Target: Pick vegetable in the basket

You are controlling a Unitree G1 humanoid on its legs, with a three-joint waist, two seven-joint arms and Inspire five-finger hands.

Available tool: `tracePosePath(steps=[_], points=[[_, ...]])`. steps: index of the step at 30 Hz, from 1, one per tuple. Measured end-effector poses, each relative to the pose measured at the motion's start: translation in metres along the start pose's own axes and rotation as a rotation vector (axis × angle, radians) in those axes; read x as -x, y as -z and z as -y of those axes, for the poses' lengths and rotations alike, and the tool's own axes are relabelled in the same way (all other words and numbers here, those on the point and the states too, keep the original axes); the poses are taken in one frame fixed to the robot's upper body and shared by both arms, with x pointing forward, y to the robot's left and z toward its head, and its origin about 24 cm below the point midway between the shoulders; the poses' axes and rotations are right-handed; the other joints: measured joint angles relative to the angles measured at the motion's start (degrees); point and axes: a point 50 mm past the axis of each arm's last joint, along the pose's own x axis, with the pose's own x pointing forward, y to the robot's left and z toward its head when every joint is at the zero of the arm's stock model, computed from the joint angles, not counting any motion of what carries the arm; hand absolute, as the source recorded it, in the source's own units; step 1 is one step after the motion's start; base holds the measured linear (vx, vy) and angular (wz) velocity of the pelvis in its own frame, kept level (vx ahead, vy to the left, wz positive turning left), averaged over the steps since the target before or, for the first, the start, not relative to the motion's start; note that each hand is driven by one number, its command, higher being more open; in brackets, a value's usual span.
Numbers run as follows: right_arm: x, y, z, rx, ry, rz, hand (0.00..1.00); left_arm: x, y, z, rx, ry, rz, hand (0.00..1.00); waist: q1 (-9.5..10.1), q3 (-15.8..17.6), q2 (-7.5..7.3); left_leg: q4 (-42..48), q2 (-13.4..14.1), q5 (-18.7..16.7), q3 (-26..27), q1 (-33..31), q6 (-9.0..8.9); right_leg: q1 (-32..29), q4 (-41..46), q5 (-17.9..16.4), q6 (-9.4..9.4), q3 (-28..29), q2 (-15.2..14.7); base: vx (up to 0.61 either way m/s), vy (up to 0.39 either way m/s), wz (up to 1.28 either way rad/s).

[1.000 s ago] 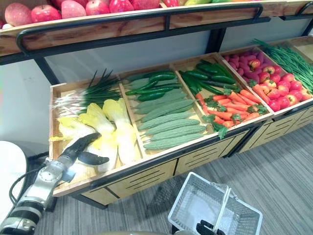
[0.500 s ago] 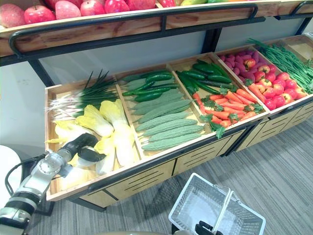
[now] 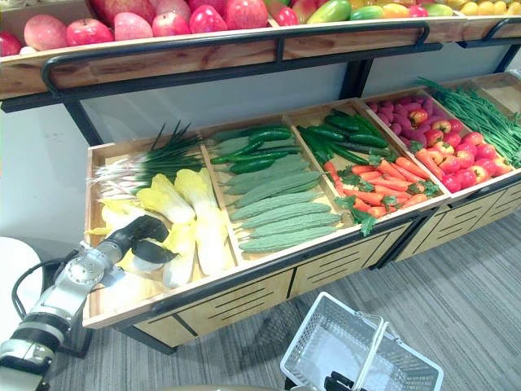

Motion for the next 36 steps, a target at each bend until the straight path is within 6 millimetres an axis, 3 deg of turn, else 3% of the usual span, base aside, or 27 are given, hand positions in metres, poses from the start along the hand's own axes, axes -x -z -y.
tracePosePath(steps=[5,17,29,30,36], points=[[0.002,0.008,0.004,-0.059,0.017,-0.019,0.00,-0.004,-0.013,-0.006,0.068,-0.049,0.057,0.00,0.45,-0.6,-0.71,-0.2,0.0,0.4,-1.1,-0.1,0.13,0.0,0.2,0.0,-0.02,-0.8,-0.2,-0.04,-0.016,0.09],[0.012,0.030,0.031,-0.322,0.143,-0.062,0.00,-0.006,-0.088,-0.032,0.161,-0.157,0.390,0.00,1.47,-2.0,-1.90,-1.0,-0.2,0.8,-0.5,0.1,0.15,-0.3,0.7,0.0,-0.03,0.2,0.0,-0.02,-0.006,-0.02],[0.021,0.054,0.042,-0.458,0.215,-0.118,0.00,-0.008,-0.093,-0.031,0.168,-0.152,0.408,0.00,1.04,-2.7,-3.57,-0.8,-0.2,0.6,0.9,1.1,0.28,-1.1,2.6,-0.3,0.08,2.2,0.2,-0.04,-0.005,-0.08],[0.022,0.056,0.042,-0.459,0.217,-0.123,0.00,-0.008,-0.093,-0.029,0.173,-0.149,0.409,1.00,1.04,-2.7,-3.63,-0.8,-0.2,0.6,0.9,1.1,0.28,-1.1,2.6,-0.3,0.08,2.3,0.2,0.00,0.000,0.00],[0.022,0.057,0.041,-0.458,0.214,-0.126,0.00,-0.010,-0.087,-0.018,0.204,-0.128,0.393,1.00,1.14,-2.8,-3.80,-1.1,-0.4,0.6,2.0,2.0,0.24,-1.1,2.9,-0.3,0.03,3.0,0.3,-0.01,0.006,-0.07]])
